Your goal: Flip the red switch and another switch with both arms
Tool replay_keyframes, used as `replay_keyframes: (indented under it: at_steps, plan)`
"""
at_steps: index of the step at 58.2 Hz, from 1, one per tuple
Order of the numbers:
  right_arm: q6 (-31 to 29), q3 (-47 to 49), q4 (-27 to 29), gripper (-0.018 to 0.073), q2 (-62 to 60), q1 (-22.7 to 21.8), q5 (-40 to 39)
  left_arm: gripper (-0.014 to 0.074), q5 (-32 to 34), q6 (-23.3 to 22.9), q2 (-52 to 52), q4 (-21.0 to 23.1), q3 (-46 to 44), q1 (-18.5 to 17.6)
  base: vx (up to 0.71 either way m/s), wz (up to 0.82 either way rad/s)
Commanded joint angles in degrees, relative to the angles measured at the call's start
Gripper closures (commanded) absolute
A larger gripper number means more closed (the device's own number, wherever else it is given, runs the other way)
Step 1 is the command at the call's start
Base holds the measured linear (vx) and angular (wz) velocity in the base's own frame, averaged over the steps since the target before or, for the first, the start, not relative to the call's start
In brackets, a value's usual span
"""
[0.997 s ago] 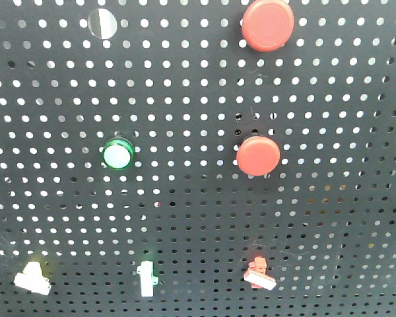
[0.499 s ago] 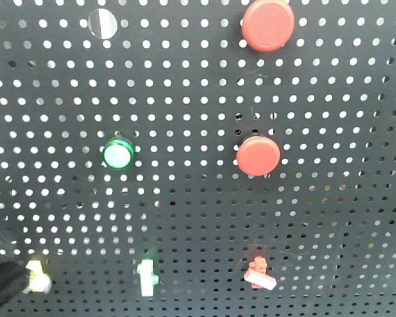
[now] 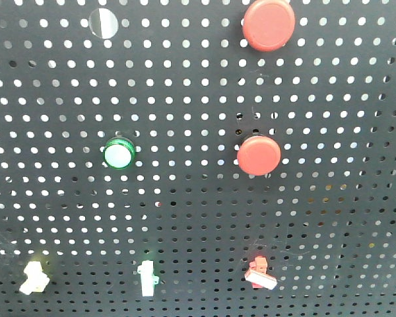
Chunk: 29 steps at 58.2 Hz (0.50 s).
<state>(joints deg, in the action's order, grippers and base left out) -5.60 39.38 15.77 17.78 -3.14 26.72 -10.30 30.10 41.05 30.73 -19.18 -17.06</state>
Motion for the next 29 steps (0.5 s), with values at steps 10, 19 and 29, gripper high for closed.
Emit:
replay_keyframes:
  at_steps: [10,19,29]
  plan:
    - [-33.1,2.0,22.2,0.0566,5.1,-0.4,2.5,0.0594,-2.3,-0.5,-11.4,2.0,-1.5,-0.3,0.0,0.0]
    - [-54.9,2.0,44.6,0.0566,12.6,-0.4,13.6,0.0594,-4.0,-0.5,-17.7,0.4,-1.5,-0.3,0.0,0.0]
    - [-67.1,2.0,64.2,0.0566,22.5,-0.4,18.8,0.0594,-4.0,-0.5,-22.0,-7.1,-1.5,-0.3,0.0,0.0]
